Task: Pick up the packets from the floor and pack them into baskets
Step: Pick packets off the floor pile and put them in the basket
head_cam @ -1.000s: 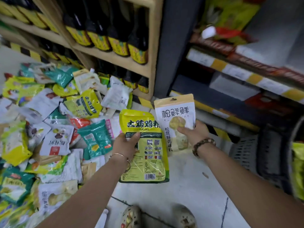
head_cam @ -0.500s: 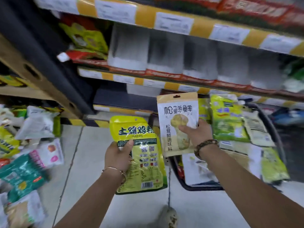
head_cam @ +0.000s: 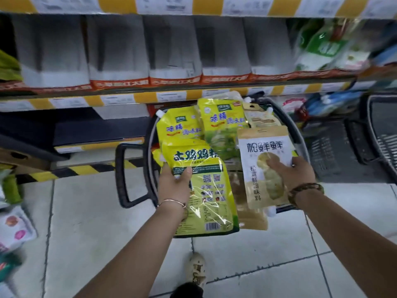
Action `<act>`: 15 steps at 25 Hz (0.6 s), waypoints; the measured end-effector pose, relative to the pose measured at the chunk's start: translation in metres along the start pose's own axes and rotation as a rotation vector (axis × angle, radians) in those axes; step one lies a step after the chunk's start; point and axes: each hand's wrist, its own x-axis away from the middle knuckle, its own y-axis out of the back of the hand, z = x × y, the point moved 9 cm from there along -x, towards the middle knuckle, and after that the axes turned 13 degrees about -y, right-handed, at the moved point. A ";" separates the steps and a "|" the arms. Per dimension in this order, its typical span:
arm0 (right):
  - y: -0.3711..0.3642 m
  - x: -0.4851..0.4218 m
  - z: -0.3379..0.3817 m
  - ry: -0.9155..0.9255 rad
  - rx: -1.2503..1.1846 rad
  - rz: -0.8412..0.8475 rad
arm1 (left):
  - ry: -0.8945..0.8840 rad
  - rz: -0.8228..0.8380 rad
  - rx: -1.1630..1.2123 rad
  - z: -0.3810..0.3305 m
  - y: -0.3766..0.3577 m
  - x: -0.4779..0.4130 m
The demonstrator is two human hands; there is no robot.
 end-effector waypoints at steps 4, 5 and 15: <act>0.013 -0.032 -0.025 -0.029 -0.015 -0.027 | 0.024 0.003 0.050 0.001 -0.057 -0.006; 0.010 -0.036 -0.028 -0.031 -0.010 -0.014 | 0.030 -0.022 0.052 0.006 -0.063 -0.010; -0.018 -0.033 -0.006 0.313 0.176 -0.146 | -0.406 -0.112 -0.464 -0.021 -0.070 0.000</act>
